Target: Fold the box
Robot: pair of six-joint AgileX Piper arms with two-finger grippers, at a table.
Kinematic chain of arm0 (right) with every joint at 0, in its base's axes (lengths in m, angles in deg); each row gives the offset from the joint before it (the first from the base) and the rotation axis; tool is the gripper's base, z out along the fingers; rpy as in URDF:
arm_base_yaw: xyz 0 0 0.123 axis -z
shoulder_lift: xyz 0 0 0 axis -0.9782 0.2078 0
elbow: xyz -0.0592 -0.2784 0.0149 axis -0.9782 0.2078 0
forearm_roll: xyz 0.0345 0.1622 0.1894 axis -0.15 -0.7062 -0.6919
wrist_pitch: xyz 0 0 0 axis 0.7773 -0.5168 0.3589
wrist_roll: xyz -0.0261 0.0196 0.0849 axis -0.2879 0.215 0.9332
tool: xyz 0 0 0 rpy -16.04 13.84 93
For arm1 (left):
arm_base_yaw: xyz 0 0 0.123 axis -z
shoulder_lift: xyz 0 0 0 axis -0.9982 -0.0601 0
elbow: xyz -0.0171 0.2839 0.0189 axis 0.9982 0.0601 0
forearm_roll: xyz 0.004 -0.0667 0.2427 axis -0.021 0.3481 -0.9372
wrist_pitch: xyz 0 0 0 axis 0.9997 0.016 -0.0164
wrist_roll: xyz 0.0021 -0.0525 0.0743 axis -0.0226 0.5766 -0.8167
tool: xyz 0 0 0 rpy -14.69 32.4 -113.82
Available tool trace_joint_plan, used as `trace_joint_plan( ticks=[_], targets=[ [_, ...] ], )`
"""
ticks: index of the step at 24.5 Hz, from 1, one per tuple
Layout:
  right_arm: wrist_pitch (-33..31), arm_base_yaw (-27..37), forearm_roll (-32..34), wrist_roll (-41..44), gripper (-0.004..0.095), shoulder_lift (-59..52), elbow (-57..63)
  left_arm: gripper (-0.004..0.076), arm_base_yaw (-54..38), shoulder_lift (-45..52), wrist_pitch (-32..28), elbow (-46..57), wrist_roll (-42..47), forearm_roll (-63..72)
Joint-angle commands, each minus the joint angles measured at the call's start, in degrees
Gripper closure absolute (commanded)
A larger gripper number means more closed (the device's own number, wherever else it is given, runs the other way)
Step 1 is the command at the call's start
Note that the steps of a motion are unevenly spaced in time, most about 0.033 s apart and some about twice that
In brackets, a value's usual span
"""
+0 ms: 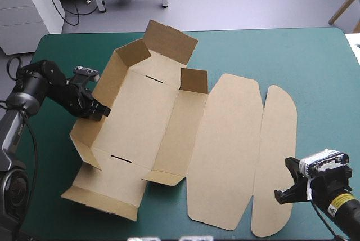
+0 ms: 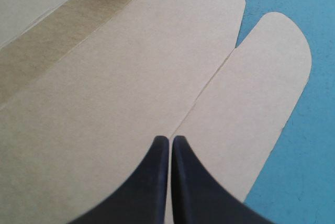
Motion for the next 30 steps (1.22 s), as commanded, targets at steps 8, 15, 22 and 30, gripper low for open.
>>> trace_joint_plan(
  ticks=[8,15,22,30],
  targets=[
    [4.6,0.3,1.1,-1.5,0.0908,0.4,-1.6,0.0734,23.0,-3.8,-2.4,-20.3,-6.3,-32.8],
    [5.3,0.3,1.1,-1.6,0.0908,0.4,-1.4,0.0734,33.0,-4.8,-12.9,-20.4,-6.8,-44.6],
    [6.1,0.3,0.9,-1.6,0.0908,0.4,-0.9,0.0734,38.6,-4.8,-13.9,-20.0,-4.6,-46.0],
    [6.1,0.3,0.9,-1.6,0.0908,0.4,-0.9,0.0734,46.5,-3.1,-19.5,-12.6,4.1,-59.9]
  ],
)
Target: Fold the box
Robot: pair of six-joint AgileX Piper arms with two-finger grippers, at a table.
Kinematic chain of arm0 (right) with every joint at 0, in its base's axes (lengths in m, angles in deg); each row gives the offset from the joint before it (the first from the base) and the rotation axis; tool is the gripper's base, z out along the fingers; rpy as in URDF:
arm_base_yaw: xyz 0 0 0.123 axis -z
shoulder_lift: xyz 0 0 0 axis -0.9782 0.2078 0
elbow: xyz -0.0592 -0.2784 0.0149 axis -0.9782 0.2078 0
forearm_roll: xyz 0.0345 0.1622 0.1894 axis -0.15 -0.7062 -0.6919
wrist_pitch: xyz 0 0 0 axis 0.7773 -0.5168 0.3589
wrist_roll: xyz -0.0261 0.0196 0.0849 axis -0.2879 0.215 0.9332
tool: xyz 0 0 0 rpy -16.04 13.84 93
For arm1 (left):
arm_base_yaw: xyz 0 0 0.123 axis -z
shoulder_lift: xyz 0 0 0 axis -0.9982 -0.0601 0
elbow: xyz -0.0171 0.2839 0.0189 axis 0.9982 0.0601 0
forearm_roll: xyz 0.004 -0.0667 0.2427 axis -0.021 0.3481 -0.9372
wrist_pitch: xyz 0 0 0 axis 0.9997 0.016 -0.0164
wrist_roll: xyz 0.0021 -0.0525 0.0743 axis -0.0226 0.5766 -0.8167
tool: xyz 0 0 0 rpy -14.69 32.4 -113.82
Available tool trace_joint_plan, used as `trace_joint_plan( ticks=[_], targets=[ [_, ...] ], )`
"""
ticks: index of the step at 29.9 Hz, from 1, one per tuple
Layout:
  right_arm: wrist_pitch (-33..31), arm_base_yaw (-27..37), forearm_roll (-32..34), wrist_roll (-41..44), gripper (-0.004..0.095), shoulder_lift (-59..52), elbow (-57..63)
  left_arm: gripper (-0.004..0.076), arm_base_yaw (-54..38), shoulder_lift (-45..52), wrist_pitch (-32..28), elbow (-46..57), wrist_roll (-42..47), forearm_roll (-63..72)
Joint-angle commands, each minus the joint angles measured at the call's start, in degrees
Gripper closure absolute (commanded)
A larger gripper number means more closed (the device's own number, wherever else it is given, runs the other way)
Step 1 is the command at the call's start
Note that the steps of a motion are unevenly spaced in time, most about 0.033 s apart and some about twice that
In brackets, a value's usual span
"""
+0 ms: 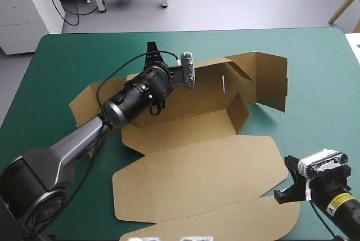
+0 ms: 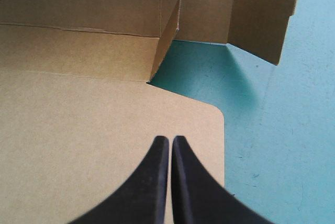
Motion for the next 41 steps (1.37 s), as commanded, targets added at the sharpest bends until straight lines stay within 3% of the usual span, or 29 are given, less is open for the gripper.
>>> trace_joint_plan(
  ticks=[1,11,26,28,30,34,36,38,41],
  targets=[
    [4.2,0.3,0.9,-0.4,0.0908,0.4,-1.6,0.0734,3.0,4.1,-4.5,2.0,4.1,-5.1],
    [4.2,0.3,0.9,-0.5,0.0908,0.4,-1.6,0.0734,10.2,9.0,-11.7,15.2,22.1,-25.7],
    [4.4,0.3,1.1,-2.2,0.0870,0.4,-1.6,0.0734,14.0,10.4,-10.4,27.6,47.7,-50.4],
    [4.4,0.3,1.1,-3.2,0.0793,0.4,-1.6,0.0734,14.0,10.4,-10.2,27.8,48.5,-51.4],
    [4.4,0.3,1.1,-3.7,0.0649,0.4,-1.6,0.0734,14.0,10.4,-10.2,27.8,48.7,-51.4],
    [4.4,0.3,0.9,-3.4,0.0205,0.4,-1.6,0.0734,14.0,10.4,-10.2,27.8,48.7,-51.4],
    [4.4,0.3,1.0,-3.4,0.0042,0.6,-1.6,0.0734,14.0,10.4,-10.2,27.8,48.7,-51.4],
    [4.4,0.3,1.1,-3.4,-0.0031,0.6,-1.8,0.0734,14.0,10.4,-10.2,27.8,48.8,-51.4],
    [6.0,0.3,1.1,-3.4,-0.0020,0.6,-2.8,0.0734,14.0,10.4,-10.2,27.8,49.2,-51.4]
  ],
)
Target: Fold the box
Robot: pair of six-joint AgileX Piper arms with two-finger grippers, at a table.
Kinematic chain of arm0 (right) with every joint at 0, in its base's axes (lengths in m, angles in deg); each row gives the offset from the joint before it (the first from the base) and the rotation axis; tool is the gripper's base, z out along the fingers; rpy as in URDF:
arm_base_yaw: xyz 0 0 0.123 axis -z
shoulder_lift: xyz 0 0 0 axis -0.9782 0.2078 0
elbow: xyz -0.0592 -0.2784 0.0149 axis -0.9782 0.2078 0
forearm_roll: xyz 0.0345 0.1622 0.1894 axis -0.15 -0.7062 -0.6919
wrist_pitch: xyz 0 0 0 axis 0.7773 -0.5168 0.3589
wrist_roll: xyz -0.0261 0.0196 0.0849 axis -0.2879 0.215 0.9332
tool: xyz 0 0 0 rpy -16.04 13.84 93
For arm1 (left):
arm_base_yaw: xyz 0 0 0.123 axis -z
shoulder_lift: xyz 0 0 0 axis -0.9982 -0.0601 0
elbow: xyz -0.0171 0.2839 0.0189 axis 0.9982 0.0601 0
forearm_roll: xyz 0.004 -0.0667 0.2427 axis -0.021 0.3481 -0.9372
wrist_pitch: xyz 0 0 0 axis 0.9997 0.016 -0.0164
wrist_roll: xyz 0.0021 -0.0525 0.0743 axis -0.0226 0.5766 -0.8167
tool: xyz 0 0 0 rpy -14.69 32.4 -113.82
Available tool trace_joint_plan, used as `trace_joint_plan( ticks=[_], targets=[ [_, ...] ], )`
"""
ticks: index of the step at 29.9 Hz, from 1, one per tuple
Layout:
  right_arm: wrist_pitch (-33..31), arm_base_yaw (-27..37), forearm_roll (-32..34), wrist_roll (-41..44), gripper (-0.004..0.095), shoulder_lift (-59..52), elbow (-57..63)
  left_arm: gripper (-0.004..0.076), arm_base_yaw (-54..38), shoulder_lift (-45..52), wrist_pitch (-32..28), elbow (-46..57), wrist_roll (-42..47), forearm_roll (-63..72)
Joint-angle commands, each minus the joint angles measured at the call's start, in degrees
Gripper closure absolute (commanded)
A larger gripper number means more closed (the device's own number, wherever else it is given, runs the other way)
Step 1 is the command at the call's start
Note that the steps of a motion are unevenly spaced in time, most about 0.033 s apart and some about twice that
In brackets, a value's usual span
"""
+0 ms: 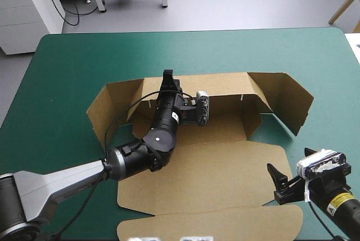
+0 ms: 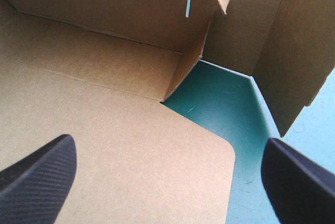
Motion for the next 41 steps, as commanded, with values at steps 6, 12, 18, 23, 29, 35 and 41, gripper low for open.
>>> trace_joint_plan(
  ticks=[6,12,18,23,29,35,41],
  targets=[
    [22.3,0.3,17.4,8.8,-0.0019,0.7,-5.4,0.0734,0.6,2.3,0.4,-1.3,1.5,-3.3],
    [15.5,0.3,38.7,37.4,-0.0020,8.0,-11.9,0.0734,0.6,2.3,0.4,-1.3,1.8,-3.3],
    [14.1,0.3,40.0,37.5,-0.0019,21.1,-20.3,0.0734,0.6,2.3,0.4,-1.3,1.8,-4.8],
    [9.8,0.3,39.7,36.3,-0.0006,33.0,-31.1,0.0734,0.6,2.3,0.4,-1.3,1.8,-6.5],
    [-1.6,2.9,21.9,14.3,0.0061,47.9,-48.5,0.0734,0.6,2.3,0.4,-1.3,1.8,-6.7],
    [-15.4,11.9,0.6,-2.8,0.0102,60.8,-67.0,0.0734,0.6,2.3,0.5,-1.3,1.8,-6.7],
    [-26.3,18.4,-3.5,-9.7,0.0102,70.3,-80.6,0.0734,0.6,2.3,0.5,-1.3,1.8,-6.7]
  ],
)
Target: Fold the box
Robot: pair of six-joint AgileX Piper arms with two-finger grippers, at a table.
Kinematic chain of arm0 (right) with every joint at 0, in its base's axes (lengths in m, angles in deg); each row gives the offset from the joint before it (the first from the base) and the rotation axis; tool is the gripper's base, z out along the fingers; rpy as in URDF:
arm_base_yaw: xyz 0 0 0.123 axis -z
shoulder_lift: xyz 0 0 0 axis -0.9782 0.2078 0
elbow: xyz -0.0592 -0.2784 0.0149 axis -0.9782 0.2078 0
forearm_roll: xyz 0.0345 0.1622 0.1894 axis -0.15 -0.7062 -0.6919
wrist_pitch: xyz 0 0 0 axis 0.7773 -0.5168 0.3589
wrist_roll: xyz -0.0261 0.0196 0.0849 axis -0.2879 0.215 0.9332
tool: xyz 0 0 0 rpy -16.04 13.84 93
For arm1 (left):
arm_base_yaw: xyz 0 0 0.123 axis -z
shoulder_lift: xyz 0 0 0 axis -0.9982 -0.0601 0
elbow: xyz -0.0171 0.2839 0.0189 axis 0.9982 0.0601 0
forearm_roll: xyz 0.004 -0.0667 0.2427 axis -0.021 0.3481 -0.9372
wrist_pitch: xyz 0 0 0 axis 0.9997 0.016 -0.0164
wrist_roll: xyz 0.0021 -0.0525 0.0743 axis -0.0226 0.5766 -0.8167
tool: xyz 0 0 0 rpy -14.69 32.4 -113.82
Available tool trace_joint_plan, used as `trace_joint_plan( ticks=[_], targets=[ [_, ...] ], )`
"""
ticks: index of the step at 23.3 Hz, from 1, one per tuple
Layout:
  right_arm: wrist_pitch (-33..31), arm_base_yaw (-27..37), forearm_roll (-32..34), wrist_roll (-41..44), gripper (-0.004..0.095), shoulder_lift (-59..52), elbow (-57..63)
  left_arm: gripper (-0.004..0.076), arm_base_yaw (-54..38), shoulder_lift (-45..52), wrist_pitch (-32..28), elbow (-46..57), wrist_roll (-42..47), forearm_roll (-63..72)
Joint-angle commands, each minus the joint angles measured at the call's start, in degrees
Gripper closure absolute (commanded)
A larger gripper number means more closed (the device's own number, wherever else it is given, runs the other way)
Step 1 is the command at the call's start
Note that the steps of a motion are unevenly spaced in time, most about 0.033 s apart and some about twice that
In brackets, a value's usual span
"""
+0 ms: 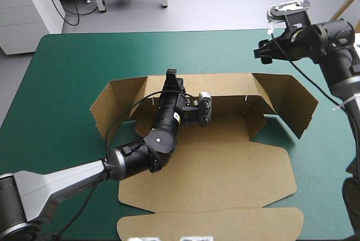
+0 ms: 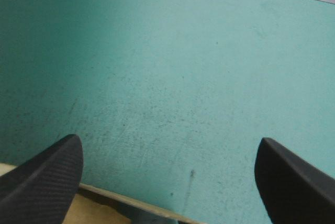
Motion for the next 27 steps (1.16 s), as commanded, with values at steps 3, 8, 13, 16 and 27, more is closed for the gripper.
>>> trace_joint_plan(
  ticks=[3,8,13,16,27],
  targets=[
    [-6.6,5.6,-5.2,-7.0,0.0102,4.7,-9.0,0.0734,0.5,2.3,1.9,-1.4,0.6,-3.6],
    [-9.4,9.2,-9.0,-8.0,0.0102,8.3,-9.0,0.0734,0.5,2.3,1.9,-1.4,0.6,-3.7],
    [-9.4,9.8,-9.5,-7.2,0.0102,7.7,-5.8,0.0734,0.5,2.3,1.8,-1.4,0.6,-3.7],
    [-9.4,9.8,-9.5,-7.3,0.0103,6.2,-3.0,0.0734,0.5,2.3,1.8,-1.4,0.6,-3.7],
    [-9.4,10.4,-10.1,-7.3,0.0102,0.0,5.4,0.0734,0.5,2.3,3.0,-1.4,0.6,-3.7]
  ],
)
